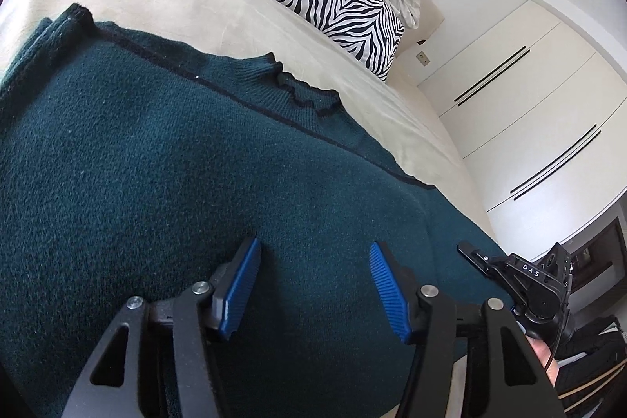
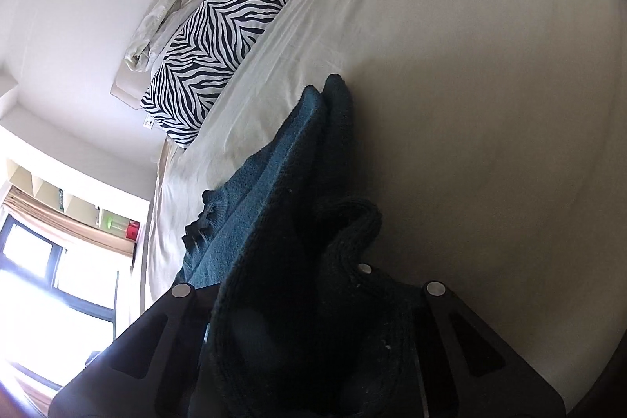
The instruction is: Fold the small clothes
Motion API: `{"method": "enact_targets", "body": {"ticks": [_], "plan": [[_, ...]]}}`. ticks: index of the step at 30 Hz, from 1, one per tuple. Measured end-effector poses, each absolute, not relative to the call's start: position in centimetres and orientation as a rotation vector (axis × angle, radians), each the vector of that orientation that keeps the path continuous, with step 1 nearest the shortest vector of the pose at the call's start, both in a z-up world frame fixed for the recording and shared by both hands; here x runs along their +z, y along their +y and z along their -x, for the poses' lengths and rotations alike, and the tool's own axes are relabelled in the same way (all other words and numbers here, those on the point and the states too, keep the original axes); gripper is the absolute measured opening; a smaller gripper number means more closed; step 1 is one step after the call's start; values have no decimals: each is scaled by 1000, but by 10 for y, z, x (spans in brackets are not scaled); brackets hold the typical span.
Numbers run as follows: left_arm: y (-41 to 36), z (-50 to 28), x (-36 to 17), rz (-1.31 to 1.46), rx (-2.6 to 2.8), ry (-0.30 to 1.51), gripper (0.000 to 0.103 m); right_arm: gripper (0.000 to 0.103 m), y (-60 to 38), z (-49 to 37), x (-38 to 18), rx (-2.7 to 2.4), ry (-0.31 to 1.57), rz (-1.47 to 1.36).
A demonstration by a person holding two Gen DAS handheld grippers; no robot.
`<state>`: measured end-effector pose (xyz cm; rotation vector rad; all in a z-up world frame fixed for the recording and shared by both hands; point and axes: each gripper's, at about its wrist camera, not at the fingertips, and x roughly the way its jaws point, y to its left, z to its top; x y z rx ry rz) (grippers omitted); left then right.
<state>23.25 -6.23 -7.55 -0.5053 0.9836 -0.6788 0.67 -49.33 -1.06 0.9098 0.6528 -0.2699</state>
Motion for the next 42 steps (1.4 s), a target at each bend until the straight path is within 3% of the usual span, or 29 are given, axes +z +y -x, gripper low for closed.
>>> {"method": "enact_targets", "body": {"ticks": [5, 8, 11, 20, 21, 22, 23, 24, 25, 26, 31, 42], "plan": [[-32, -239, -82, 771, -713, 1032, 61, 11, -366, -53, 33, -80, 769, -319], [-19, -240, -83, 904, -751, 1050, 75, 11, -302, -60, 15, -36, 823, -36], [-16, -239, -79, 937, -770, 1057, 86, 11, -279, -57, -3, -60, 832, 55], [-44, -251, -66, 858, -777, 1121, 89, 11, -255, -36, 1, -90, 730, 183], [-50, -253, -65, 835, -775, 1134, 87, 11, -251, -32, 1, -92, 721, 206], [-56, -256, -65, 813, -772, 1148, 75, 11, -247, -30, 0, -95, 714, 233], [-62, -260, -66, 799, -782, 1167, 53, 11, -242, -27, -1, -95, 705, 258], [-67, -264, -68, 789, -787, 1195, 41, 11, -239, -25, -2, -94, 699, 281], [-71, -267, -70, 772, -775, 1220, 23, 12, -236, -23, -1, -95, 692, 300], [-70, -269, -72, 765, -767, 1222, 18, 12, -234, -20, -1, -93, 685, 316], [-58, -277, -66, 707, -764, 1217, 13, 15, -212, -10, -3, -21, 663, 413], [22, -303, -37, 529, -699, 1143, 13, 15, -161, -7, 14, 246, 633, 404]]}}
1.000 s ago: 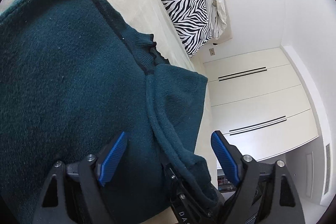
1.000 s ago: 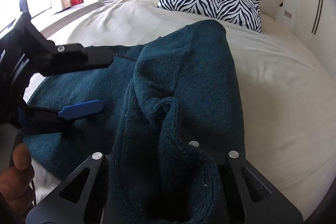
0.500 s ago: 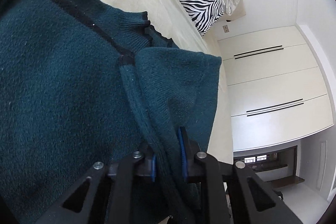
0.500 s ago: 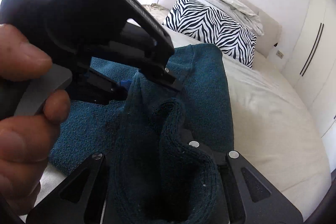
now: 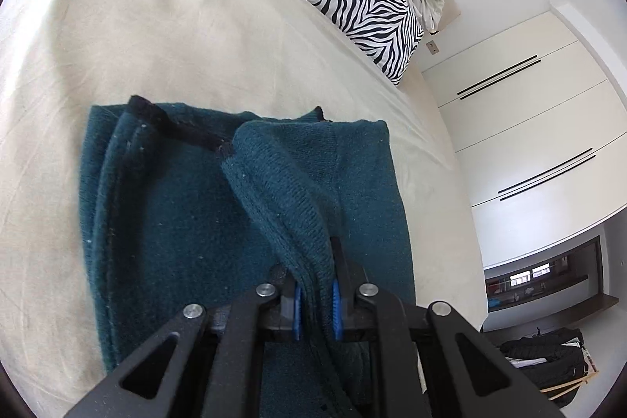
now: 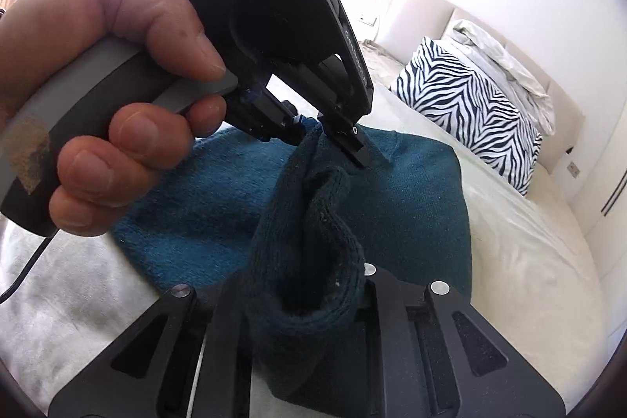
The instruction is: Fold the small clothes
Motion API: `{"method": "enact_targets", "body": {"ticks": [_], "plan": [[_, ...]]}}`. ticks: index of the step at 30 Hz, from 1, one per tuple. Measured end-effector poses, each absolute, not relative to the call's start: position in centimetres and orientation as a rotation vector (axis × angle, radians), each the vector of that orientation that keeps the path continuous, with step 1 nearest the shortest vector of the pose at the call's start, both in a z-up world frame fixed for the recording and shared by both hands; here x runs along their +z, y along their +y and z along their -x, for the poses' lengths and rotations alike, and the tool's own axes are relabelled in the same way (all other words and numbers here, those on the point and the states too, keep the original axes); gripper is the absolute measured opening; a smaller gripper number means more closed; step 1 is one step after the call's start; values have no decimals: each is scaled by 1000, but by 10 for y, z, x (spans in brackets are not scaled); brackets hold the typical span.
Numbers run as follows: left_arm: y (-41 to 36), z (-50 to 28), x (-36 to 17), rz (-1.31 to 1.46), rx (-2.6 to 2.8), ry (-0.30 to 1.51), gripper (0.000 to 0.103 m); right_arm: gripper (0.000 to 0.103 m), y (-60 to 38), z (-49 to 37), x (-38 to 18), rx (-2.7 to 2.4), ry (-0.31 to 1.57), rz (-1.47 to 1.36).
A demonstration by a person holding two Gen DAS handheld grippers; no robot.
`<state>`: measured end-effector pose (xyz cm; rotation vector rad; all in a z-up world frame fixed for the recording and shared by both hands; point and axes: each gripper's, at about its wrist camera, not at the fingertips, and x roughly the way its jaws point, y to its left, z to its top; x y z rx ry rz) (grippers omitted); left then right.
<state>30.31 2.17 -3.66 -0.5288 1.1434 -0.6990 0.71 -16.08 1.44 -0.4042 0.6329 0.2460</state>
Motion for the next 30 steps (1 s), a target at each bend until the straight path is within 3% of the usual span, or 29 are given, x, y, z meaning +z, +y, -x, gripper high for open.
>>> {"method": "enact_targets", "body": {"ticks": [8, 17, 30], "plan": [[57, -317, -69, 499, -646, 1171, 13, 15, -140, -7, -7, 375, 738, 362], [73, -316, -53, 483, -670, 1108, 13, 15, -130, -8, -6, 428, 733, 341], [99, -319, -88, 575, -655, 1117, 18, 18, -145, -37, -26, 481, 803, 240]]}}
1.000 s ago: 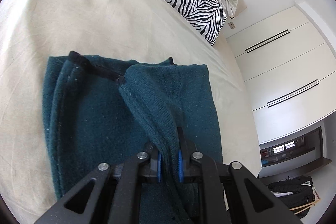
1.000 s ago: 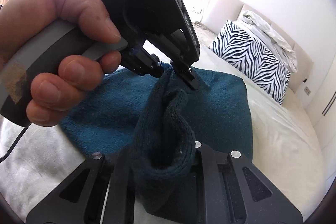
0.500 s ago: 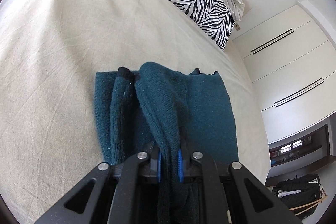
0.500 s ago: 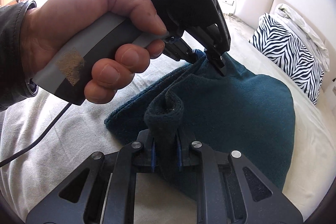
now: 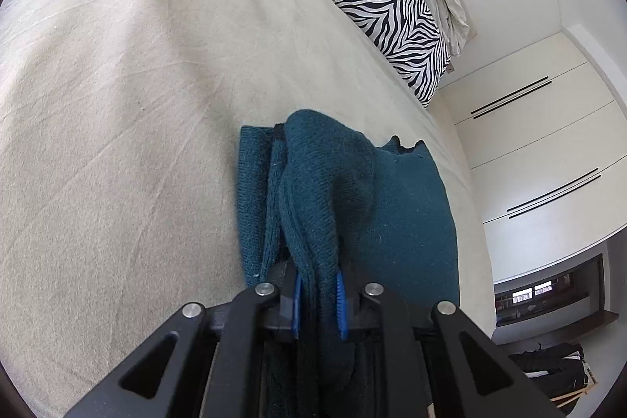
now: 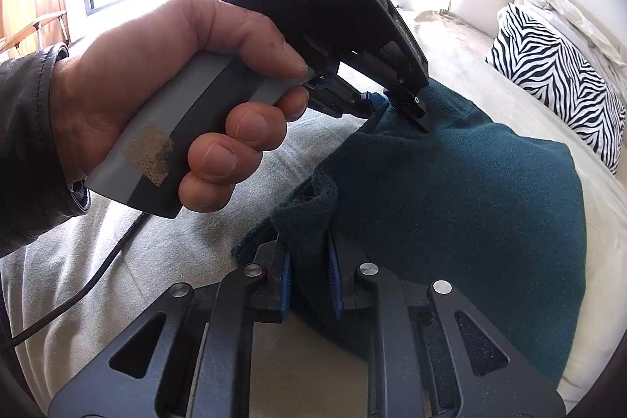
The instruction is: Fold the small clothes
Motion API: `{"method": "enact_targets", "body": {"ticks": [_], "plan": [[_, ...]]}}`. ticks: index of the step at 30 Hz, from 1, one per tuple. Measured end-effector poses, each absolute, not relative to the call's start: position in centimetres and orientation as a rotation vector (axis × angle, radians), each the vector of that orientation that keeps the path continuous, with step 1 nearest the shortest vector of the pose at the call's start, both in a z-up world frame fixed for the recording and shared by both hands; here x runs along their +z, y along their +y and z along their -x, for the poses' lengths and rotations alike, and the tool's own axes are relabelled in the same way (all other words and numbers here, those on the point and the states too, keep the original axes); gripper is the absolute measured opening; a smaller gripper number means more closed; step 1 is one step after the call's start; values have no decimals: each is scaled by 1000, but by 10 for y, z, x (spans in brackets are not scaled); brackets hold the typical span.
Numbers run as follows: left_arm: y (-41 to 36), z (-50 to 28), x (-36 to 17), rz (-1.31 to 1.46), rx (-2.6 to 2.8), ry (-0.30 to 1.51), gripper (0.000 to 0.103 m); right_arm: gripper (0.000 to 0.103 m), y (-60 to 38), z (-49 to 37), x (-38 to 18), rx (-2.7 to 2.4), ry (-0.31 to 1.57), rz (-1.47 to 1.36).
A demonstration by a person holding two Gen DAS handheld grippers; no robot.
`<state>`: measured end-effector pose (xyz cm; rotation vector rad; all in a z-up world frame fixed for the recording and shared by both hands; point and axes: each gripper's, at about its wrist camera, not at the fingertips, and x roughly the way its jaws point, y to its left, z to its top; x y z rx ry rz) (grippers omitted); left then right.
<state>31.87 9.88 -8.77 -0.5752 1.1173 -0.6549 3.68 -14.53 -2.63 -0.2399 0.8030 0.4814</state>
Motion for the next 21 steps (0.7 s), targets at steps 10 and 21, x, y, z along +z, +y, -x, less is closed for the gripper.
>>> {"method": "enact_targets", "body": {"ticks": [10, 21], "plan": [[109, -283, -29, 418, -492, 941, 41, 49, -229, -18, -12, 602, 849, -144], [38, -250, -54, 186, -479, 997, 37, 49, -365, -43, -9, 324, 812, -522]]}}
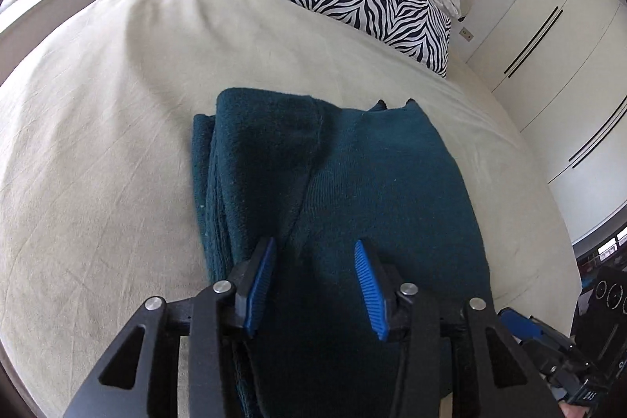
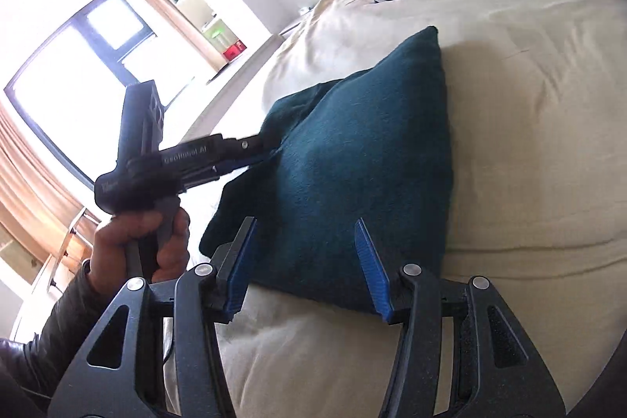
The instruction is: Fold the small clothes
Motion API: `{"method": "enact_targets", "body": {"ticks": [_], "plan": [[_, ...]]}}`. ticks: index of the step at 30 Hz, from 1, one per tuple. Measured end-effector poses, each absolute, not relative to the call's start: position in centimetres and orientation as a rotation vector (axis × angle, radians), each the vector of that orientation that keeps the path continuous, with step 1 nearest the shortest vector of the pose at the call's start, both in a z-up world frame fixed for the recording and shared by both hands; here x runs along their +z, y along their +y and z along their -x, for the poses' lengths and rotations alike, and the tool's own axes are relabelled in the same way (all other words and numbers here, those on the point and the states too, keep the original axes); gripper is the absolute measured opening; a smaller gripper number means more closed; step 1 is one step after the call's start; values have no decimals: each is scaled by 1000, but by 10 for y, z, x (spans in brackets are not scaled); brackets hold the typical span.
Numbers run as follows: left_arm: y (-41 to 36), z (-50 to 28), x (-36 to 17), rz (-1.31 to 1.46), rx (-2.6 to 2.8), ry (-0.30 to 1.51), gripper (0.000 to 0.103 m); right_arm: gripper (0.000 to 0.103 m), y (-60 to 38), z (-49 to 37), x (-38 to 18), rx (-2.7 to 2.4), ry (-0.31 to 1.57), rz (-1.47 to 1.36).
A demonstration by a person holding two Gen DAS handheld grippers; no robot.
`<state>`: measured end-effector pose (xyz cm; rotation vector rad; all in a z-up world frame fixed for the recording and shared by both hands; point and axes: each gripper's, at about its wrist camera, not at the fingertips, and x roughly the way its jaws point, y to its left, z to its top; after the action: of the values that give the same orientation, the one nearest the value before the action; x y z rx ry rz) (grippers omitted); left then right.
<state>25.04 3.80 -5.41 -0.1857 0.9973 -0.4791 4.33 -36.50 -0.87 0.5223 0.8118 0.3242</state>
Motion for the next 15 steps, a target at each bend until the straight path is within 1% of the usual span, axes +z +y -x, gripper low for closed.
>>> {"method": "enact_targets", "body": {"ticks": [1, 3, 5, 9, 12, 15], "plan": [[41, -246, -58, 187, -469, 987, 29, 49, -375, -42, -7, 297, 812, -538], [50, -241, -62, 209, -464, 986, 25, 49, -390, -54, -14, 264, 821, -571], [55, -235, -66, 203, -459, 982, 18, 49, -402, -67, -22, 243, 844, -579], [54, -218, -66, 121, -437, 938, 17, 51, -397, -99, -37, 250, 884, -571], [49, -208, -67, 36, -415, 894, 17, 51, -377, -113, -51, 220, 920, -499], [50, -209, -69, 34, -415, 891, 17, 54, -361, -118, -58, 197, 934, -410]]}}
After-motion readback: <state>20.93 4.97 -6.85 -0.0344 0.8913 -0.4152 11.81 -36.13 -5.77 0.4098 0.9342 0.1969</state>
